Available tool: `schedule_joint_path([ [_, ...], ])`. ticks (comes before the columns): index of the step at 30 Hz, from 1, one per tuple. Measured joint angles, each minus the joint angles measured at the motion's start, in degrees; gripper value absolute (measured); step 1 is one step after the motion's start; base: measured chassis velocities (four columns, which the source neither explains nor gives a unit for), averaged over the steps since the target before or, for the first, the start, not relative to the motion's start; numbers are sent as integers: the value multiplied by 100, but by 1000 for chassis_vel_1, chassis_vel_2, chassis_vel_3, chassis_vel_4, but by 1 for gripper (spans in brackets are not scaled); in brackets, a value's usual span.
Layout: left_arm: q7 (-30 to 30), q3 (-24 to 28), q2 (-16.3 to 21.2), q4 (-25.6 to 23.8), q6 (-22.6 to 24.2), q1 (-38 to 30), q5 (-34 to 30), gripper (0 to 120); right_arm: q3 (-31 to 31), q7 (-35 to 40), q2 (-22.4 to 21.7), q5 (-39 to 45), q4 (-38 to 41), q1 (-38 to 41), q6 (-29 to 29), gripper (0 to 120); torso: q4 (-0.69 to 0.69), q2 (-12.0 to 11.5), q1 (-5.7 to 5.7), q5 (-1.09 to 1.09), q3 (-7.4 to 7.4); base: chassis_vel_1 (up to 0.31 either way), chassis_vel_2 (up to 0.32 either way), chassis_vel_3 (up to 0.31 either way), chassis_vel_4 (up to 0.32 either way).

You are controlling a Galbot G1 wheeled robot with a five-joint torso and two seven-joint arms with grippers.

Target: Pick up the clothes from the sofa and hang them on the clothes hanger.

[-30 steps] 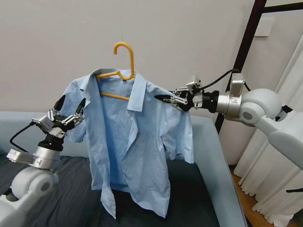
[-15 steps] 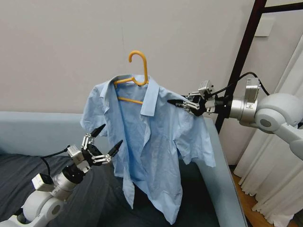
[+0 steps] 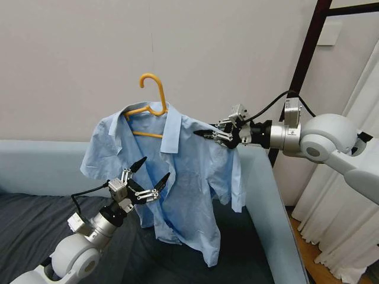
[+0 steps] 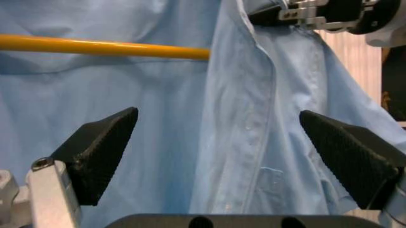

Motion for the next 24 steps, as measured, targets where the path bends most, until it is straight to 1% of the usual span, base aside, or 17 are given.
schedule_joint_path([
  [1, 0, 0, 0, 0, 0, 0, 0, 100, 0, 0, 0, 0, 0, 0, 0, 8, 0, 0, 0, 0, 0, 0, 0, 0, 0],
  [2, -5, 67, -43, -1, -10, -39, 30, 99, -2, -2, 25, 15, -23, -1, 0, 8, -4, 0, 0, 1, 0, 0, 0, 0, 0],
  [6, -309, 360, -187, 8, 1, -240, 255, 95, 1, 3, 61, 114, -45, -47, 19, 8, -4, 0, 0, 2, 0, 0, 0, 0, 0],
  [7, -309, 360, -187, 8, 1, -240, 255, 95, 1, 3, 61, 114, -45, -47, 19, 8, -4, 0, 0, 2, 0, 0, 0, 0, 0],
  [8, -391, 445, -223, 12, 9, -280, 293, 91, 7, 10, 61, 145, -44, -72, 26, 8, -4, 0, 0, 1, 0, 0, 0, 0, 0],
  [9, -435, 496, -245, 14, 12, -304, 308, 90, 11, 12, 60, 162, -43, -84, 29, 8, -4, 0, 0, 1, 0, 0, 0, 0, 0],
  [11, -522, 602, -329, 26, 16, -373, 331, 79, 19, 16, 50, 240, -43, -115, 48, 8, -4, 0, 0, 1, 0, 0, 0, 0, 0],
  [12, -549, 626, -360, 28, 16, -403, 333, 75, 21, 16, 49, 249, -49, -120, 53, 8, -4, 0, 0, 1, 0, 0, 0, 0, 0],
  [13, -549, 626, -360, 28, 16, -403, 333, 75, 21, 16, 49, 249, -49, -120, 53, 8, -4, 0, 0, 1, 0, 0, 0, 0, 0],
  [17, -631, 678, -398, 49, -3, -556, 284, 57, 16, 1, 75, 253, -101, -138, 67, 8, -3, 0, 0, 1, 0, 0, 0, 0, 0],
  [18, -631, 678, -398, 49, -3, -556, 284, 57, 16, 1, 75, 253, -101, -138, 67, 8, -3, 0, 0, 1, 0, 0, 0, 0, 0],
  [24, -597, 609, -405, 81, -129, -732, 6, 31, -23, -57, 150, 250, -186, -164, 111, 8, -3, 0, 0, 0, 0, 0, 0, 0, 0],
])
